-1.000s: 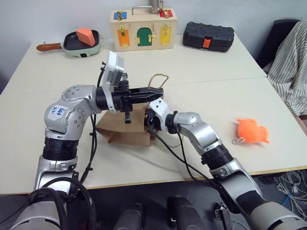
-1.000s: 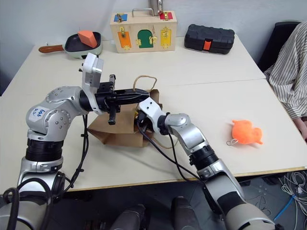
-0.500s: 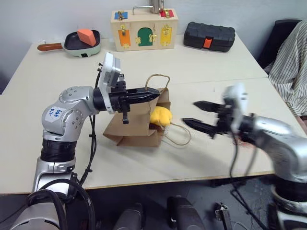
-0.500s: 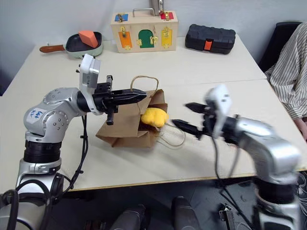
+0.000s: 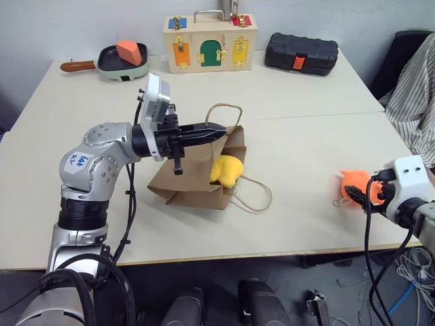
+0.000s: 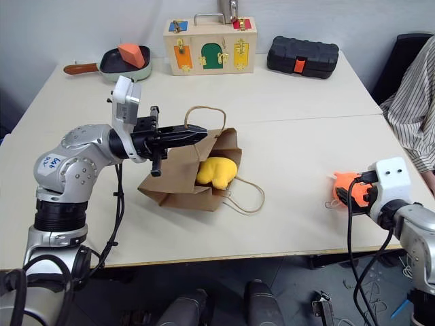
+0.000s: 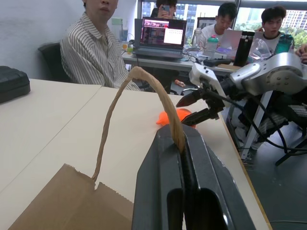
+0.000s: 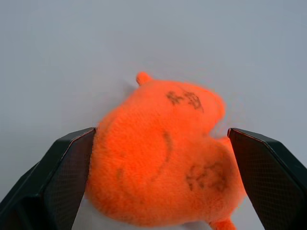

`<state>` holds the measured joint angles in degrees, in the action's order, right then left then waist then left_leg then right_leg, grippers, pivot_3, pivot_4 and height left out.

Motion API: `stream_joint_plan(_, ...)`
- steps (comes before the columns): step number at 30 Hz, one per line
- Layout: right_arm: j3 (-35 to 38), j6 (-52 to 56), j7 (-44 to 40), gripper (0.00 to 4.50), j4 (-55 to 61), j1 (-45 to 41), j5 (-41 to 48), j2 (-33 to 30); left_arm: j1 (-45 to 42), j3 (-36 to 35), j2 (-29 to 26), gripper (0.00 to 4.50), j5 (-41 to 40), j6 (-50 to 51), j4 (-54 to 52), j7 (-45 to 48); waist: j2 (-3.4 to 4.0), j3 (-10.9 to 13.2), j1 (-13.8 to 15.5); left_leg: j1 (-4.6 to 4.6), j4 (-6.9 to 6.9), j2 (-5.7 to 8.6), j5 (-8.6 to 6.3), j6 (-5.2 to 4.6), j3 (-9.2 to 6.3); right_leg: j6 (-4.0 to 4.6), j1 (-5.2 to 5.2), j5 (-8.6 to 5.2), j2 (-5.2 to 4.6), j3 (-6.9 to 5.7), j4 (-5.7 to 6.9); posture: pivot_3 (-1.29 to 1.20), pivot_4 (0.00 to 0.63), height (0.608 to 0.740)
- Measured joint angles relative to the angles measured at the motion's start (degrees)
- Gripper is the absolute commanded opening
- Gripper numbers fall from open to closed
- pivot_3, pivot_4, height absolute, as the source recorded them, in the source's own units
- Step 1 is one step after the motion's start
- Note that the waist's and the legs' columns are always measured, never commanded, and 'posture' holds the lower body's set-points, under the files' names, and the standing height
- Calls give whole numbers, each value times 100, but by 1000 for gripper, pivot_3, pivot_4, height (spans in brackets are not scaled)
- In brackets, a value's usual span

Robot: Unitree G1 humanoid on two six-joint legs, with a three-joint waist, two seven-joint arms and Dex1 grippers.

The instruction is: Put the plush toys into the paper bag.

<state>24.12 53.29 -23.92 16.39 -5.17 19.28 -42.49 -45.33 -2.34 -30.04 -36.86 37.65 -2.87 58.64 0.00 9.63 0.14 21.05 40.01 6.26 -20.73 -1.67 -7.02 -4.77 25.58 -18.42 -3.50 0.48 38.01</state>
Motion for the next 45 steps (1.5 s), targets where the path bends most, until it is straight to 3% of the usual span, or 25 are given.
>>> stream_joint_plan(10,-100,-493,-282,913,-90,63,102,5,0,-173,-57,0,-4,2,-15,-38,0,0,3,-1,4,-2,0,0,-3,0,-4,0,1,-2,-2,0,150,740)
stream_joint_plan(13,-134,-244,-630,64,148,-286,724,176,2,-196,-126,0,-13,39,-42,-54,0,0,-55,-5,0,-5,0,0,1,0,-2,0,4,2,0,0,150,740)
stream_joint_plan(19,-984,392,-838,27,795,-2104,2015,1013,-15,-210,-153,0,-98,81,-87,-124,0,0,-125,-6,-4,-7,1,6,-12,0,0,0,7,-4,-3,0,150,740)
stream_joint_plan(24,-2373,288,-881,27,215,-3337,1758,1556,-33,-212,-161,0,-116,120,-83,-154,0,0,-59,6,-2,-1,1,5,-25,0,1,0,2,-15,-3,0,150,740)
stream_joint_plan(34,-3717,-418,-1419,27,-1753,-4315,966,2691,-56,-208,-152,0,-128,131,-90,-151,0,0,-162,8,0,-1,1,4,-26,0,3,0,1,-21,5,0,150,740)
stream_joint_plan(40,-3843,-422,-1971,27,-2150,-4424,1056,3140,-62,-209,-117,0,-128,96,-82,-151,1,0,-237,6,4,-5,1,6,-27,0,8,0,3,-24,10,0,150,740)
stream_joint_plan(45,-3936,-477,-2497,27,-2333,-4526,1060,3160,-133,-210,-57,0,-118,-17,-45,-136,1,-1,-236,5,4,-3,1,6,-27,0,7,0,2,-23,10,0,150,740)
